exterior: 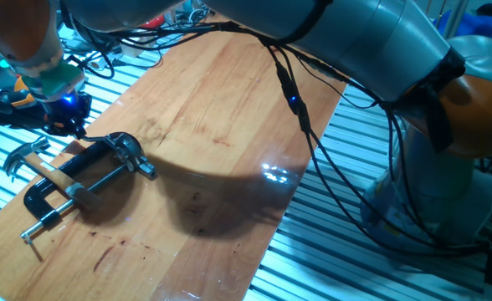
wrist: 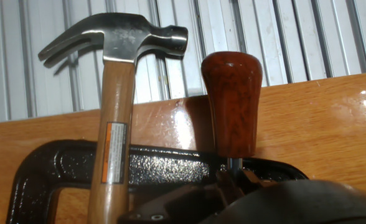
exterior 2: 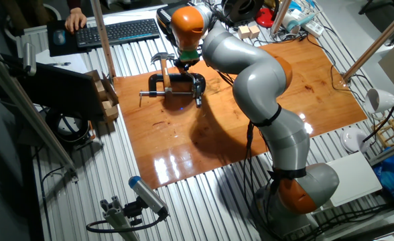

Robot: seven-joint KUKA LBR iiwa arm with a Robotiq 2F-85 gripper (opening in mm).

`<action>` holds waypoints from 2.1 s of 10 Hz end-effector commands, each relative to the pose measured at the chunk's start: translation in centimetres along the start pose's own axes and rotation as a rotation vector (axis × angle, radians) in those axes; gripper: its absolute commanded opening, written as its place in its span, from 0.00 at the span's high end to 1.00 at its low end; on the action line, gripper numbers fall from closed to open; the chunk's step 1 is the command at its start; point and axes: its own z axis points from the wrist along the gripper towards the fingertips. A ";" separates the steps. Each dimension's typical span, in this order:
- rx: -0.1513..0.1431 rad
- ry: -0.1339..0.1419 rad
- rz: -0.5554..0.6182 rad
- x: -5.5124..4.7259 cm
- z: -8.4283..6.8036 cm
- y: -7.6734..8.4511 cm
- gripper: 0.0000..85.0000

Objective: Pull up the lever

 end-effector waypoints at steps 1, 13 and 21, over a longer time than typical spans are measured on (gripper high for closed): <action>0.000 0.004 -0.003 0.0 -0.3 0.0 1.00; -0.005 0.028 -0.053 0.7 -2.9 -0.2 1.00; 0.003 -0.074 0.039 -0.5 -3.3 -0.2 0.20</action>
